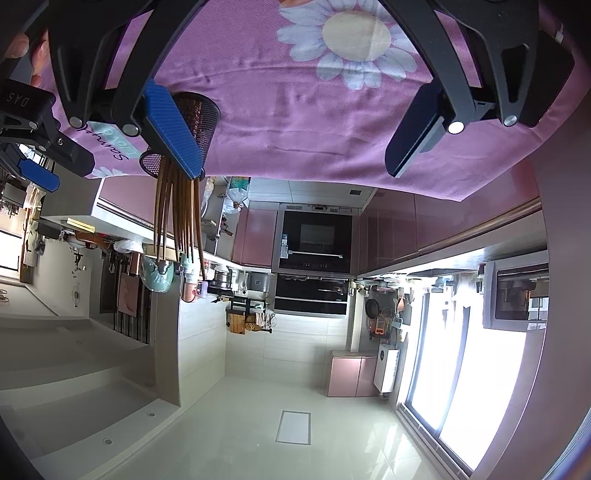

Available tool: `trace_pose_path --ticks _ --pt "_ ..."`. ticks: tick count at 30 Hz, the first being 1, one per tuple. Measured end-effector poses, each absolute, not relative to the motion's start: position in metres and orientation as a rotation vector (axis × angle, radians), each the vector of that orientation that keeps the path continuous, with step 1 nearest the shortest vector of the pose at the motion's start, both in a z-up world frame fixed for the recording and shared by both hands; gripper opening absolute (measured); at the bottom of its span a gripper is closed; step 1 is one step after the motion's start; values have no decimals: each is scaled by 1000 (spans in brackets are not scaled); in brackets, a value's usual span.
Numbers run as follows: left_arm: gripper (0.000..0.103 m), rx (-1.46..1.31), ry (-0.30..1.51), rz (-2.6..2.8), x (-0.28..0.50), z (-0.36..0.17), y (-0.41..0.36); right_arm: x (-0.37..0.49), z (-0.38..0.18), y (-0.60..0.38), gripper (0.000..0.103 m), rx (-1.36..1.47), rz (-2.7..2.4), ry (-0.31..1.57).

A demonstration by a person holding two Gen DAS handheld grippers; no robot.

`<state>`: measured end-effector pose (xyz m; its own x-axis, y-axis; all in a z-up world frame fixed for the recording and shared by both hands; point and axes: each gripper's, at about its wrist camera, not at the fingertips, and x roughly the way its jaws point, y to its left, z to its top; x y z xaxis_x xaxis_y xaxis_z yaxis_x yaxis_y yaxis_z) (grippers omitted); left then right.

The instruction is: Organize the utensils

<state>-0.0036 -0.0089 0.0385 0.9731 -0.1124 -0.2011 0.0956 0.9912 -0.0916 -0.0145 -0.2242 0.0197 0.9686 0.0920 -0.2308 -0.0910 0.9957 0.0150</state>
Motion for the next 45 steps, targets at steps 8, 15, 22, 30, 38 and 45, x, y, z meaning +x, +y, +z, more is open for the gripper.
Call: trace_pose_path --ticks 8,15,22,30,38,45 --pt "98 -82 206 -101 -5 38 -10 -16 21 -224 96 -1 89 227" --pt "98 -82 206 -100 -5 37 -12 -16 22 -224 96 2 89 227" --pt "98 -80 206 -100 -6 37 -12 -15 22 -224 96 3 87 227" --pt "98 -82 206 -100 -6 37 -12 -17 21 -224 96 2 85 224" --pt "98 -82 206 -101 -5 36 -12 -17 21 -223 96 0 84 227" --pt "98 -81 206 -101 -5 36 -12 -16 22 -223 96 1 83 226"
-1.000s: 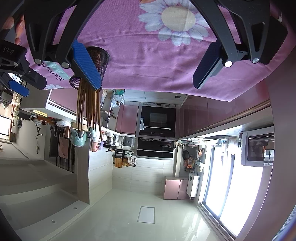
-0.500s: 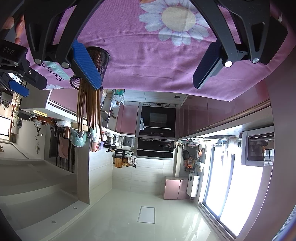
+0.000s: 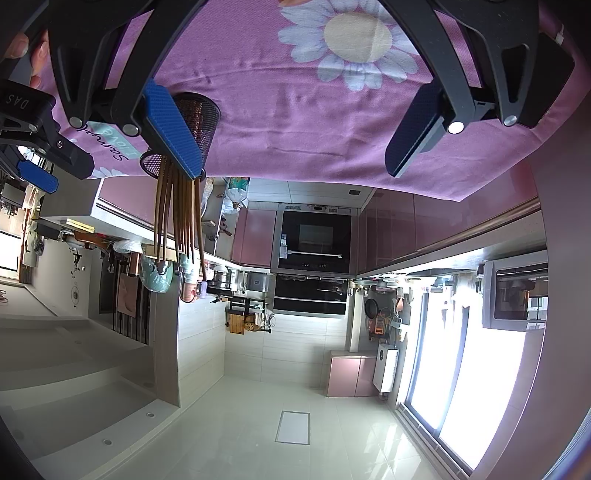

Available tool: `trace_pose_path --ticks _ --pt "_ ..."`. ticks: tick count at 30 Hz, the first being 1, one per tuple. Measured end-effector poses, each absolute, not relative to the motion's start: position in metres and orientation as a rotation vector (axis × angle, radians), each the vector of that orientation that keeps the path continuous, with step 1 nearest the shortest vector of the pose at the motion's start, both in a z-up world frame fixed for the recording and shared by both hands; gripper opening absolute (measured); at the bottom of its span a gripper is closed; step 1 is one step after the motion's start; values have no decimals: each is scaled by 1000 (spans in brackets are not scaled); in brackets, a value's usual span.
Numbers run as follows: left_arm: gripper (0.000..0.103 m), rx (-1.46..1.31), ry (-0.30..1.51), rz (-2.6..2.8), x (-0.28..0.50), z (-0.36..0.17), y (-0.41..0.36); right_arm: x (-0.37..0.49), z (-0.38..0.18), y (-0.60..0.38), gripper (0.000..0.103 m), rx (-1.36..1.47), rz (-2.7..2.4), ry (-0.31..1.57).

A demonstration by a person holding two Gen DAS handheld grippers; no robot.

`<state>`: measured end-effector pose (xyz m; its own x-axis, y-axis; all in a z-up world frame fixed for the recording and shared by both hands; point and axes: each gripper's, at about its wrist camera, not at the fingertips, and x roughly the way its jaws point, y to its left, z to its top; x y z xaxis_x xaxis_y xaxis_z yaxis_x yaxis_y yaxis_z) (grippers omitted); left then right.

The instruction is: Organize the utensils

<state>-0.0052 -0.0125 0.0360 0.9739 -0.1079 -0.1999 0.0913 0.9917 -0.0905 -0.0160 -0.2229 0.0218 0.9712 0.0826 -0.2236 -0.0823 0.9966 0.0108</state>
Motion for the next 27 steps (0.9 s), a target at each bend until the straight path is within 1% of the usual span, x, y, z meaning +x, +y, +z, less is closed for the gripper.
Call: trace_pose_path --ticks 27 --pt "98 -75 204 -96 -7 34 -16 -14 23 -222 96 5 85 228"
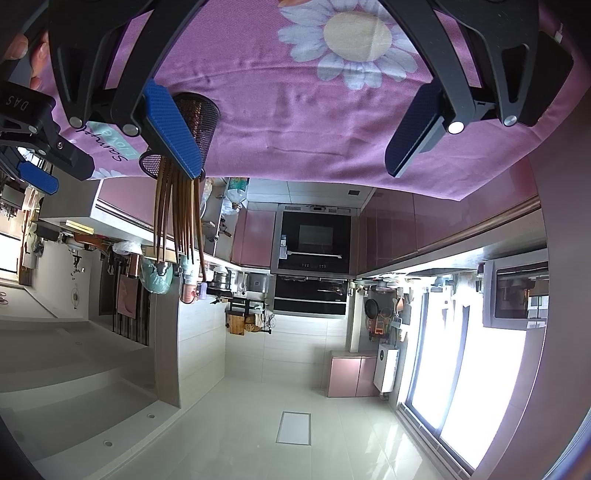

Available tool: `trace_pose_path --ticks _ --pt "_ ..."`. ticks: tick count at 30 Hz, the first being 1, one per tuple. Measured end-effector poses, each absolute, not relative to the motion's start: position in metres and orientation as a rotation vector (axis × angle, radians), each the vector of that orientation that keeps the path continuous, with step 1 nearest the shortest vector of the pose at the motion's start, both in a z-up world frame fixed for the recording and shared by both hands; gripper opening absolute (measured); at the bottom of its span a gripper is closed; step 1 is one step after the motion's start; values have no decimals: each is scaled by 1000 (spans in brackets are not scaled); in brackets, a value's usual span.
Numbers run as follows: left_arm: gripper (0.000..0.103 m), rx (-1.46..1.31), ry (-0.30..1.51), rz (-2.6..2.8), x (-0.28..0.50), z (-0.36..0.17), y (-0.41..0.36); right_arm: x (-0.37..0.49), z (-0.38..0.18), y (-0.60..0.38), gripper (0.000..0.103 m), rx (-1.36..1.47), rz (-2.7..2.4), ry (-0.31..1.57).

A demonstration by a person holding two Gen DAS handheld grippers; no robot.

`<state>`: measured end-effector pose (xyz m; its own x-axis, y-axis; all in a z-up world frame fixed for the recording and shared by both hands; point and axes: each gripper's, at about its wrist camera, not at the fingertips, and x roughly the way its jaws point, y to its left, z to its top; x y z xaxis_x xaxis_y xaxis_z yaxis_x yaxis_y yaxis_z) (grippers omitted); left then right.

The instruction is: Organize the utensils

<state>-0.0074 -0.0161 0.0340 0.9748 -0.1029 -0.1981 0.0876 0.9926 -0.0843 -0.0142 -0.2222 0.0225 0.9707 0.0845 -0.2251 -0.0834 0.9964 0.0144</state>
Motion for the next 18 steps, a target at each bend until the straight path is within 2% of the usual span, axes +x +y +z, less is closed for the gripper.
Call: trace_pose_path --ticks 18 --pt "98 -29 204 -100 -6 35 -23 -11 21 -223 96 4 94 244"
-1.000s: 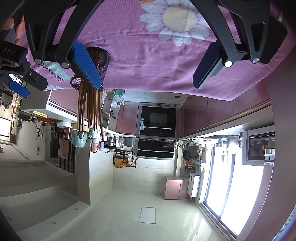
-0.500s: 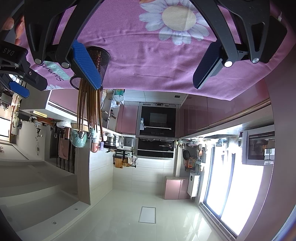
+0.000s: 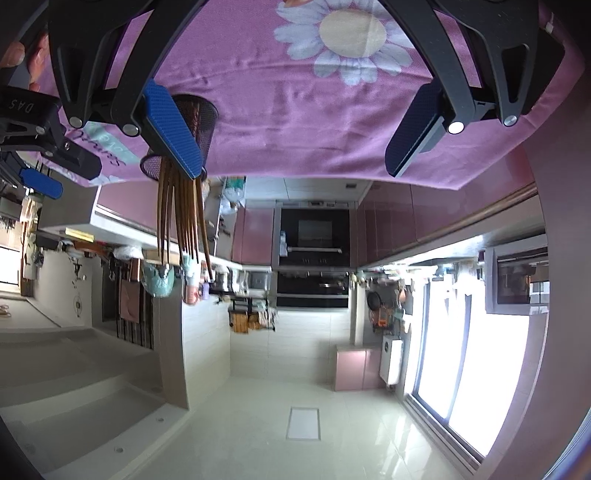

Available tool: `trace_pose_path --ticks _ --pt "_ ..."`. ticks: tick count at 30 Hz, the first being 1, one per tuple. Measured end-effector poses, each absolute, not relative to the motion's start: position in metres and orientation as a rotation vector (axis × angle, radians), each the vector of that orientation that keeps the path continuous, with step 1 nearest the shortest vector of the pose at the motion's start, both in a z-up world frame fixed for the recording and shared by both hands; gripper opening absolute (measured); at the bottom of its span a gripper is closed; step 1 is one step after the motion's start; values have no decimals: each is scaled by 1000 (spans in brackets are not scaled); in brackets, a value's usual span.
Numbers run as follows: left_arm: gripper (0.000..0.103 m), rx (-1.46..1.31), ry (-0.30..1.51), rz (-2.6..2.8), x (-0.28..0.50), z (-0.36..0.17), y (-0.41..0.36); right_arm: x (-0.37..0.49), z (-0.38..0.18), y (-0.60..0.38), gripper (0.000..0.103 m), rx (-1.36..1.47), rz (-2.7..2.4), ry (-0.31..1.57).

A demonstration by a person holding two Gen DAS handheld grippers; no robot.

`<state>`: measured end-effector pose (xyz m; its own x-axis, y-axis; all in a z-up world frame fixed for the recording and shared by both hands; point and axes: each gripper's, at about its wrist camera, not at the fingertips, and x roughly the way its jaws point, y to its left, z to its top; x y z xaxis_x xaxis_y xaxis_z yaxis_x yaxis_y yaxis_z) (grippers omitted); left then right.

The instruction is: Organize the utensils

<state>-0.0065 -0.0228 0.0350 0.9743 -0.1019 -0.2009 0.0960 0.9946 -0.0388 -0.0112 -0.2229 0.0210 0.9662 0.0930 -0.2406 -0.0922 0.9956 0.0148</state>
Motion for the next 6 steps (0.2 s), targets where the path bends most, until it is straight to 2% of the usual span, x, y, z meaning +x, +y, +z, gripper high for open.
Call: trace_pose_path --ticks 6 --pt "98 -62 332 -82 19 25 -3 1 15 -247 96 14 77 324"
